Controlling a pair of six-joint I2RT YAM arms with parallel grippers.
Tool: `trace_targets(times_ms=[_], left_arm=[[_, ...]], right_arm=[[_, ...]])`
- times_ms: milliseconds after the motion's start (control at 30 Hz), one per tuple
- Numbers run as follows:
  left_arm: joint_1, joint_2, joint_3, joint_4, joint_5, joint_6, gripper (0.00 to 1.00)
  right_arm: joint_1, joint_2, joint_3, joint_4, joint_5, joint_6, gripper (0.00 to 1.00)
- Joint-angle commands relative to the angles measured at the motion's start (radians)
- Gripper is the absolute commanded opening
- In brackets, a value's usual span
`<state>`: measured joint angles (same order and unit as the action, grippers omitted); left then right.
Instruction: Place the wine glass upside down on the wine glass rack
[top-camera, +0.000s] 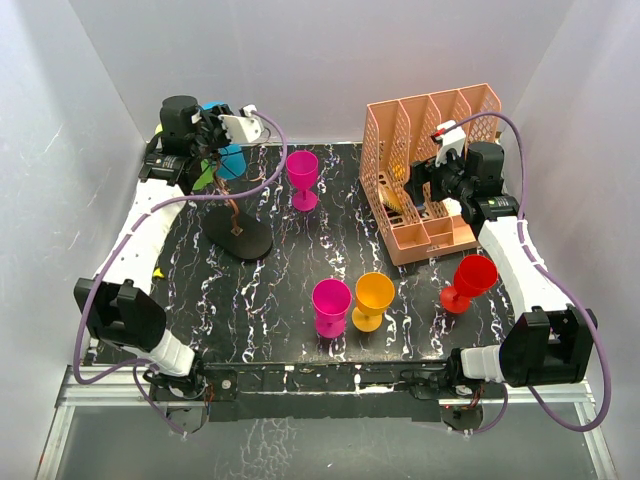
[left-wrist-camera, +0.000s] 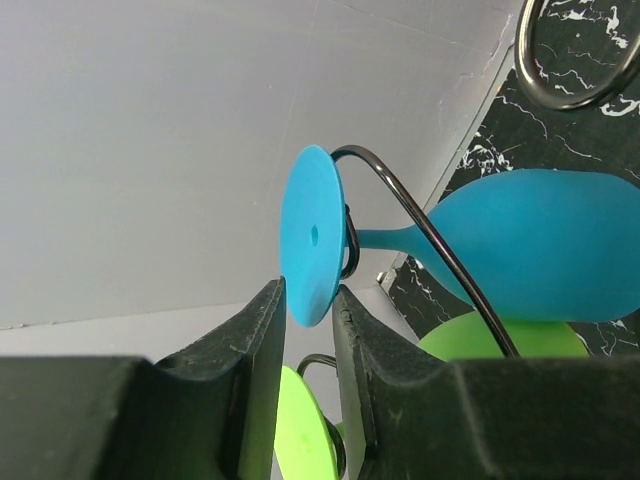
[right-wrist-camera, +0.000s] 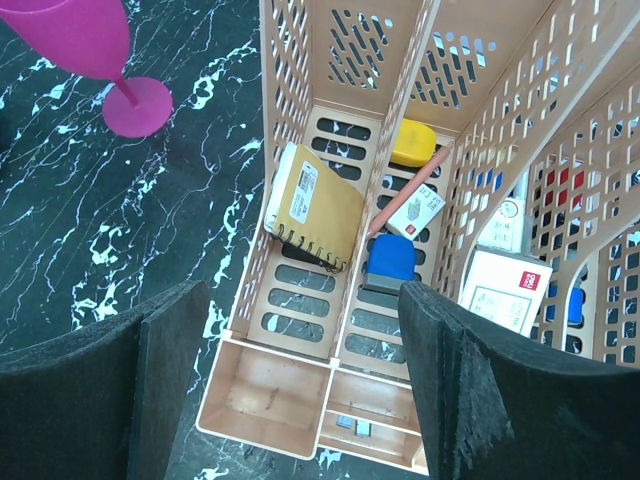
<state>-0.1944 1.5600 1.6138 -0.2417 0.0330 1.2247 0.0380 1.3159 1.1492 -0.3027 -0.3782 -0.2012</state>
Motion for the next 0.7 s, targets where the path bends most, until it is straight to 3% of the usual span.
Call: trace_targets(times_ms=[0, 667], left_arm=[[-0.002, -0.056, -0.004, -0.028, -0.009, -0.001, 0.25], [0.029, -0.072, 0.034, -0.078, -0.002, 0.009, 0.30]], right_arm=[[-0.004, -0.004, 0.006, 0.054, -0.013, 0.010, 0.83], [-0.004, -0.002, 0.006, 0.053, -0.023, 0.011, 0.83]])
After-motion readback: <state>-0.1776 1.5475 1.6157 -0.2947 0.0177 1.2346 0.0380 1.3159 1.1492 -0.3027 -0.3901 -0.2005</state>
